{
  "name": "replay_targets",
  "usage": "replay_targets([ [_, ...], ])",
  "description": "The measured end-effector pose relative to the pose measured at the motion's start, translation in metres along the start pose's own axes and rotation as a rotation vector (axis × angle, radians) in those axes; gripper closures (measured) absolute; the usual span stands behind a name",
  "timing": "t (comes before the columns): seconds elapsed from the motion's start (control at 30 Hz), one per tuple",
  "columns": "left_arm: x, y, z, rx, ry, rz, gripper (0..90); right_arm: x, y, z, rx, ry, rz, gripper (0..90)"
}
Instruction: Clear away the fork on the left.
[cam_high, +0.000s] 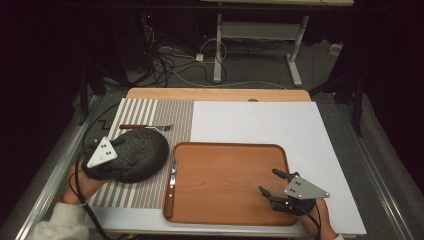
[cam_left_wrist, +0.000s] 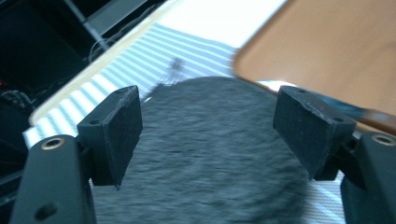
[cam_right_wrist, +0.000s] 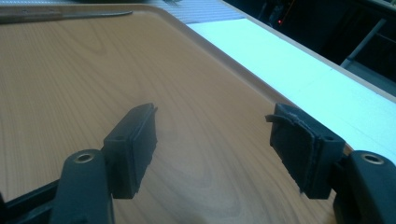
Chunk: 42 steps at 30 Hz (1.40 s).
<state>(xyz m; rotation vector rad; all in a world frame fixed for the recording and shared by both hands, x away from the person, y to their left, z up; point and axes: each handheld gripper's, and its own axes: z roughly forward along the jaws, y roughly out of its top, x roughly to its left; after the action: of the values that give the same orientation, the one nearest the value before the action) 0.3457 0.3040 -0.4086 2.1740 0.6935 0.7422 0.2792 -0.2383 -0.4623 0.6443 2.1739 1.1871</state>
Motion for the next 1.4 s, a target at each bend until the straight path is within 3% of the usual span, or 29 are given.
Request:
replay_targets([
  [0.17, 0.042, 0.007, 0.022, 0.103, 0.006, 0.008, 23.9, -0.002, 0.0, 0.001, 0.006, 0.0, -0.001, 32.2],
  [0.3, 0.076, 0.008, 0.044, 0.171, -0.011, -0.033, 24.0, -0.004, -0.001, 0.003, 0.018, -0.016, 0.009, 32.1],
  [0.4, 0.094, 0.01, 0.06, 0.256, -0.009, -0.008, 24.6, -0.005, -0.001, 0.004, 0.031, -0.024, 0.017, 32.1],
  [0.57, 0.122, 0.011, 0.083, 0.331, -0.037, -0.036, 26.5, -0.006, 0.0, 0.003, 0.044, -0.027, 0.016, 32.1],
  [0.67, 0.135, 0.006, 0.098, 0.4, -0.062, -0.038, 26.9, -0.005, 0.001, 0.002, 0.053, -0.031, 0.014, 32.2],
  [0.77, 0.143, 0.0, 0.11, 0.468, -0.077, -0.034, 28.8, -0.004, 0.002, 0.001, 0.059, -0.033, 0.006, 32.2],
  [0.87, 0.15, -0.005, 0.118, 0.49, -0.09, -0.055, 29.1, -0.003, 0.002, 0.001, 0.067, -0.038, 0.007, 32.3],
  [1.07, 0.154, -0.013, 0.131, 0.543, -0.12, -0.036, 38.9, 0.0, 0.002, 0.002, 0.082, -0.043, 0.009, 32.2],
  [1.13, 0.154, -0.015, 0.135, 0.563, -0.149, -0.029, 42.8, 0.001, 0.002, 0.002, 0.085, -0.042, 0.008, 32.2],
  [1.3, 0.152, -0.016, 0.143, 0.582, -0.146, 0.004, 43.8, 0.001, -0.001, 0.001, 0.093, -0.042, 0.014, 32.1],
  [1.4, 0.151, -0.015, 0.145, 0.575, -0.165, 0.021, 47.0, 0.001, -0.002, 0.0, 0.095, -0.043, 0.011, 32.1],
])
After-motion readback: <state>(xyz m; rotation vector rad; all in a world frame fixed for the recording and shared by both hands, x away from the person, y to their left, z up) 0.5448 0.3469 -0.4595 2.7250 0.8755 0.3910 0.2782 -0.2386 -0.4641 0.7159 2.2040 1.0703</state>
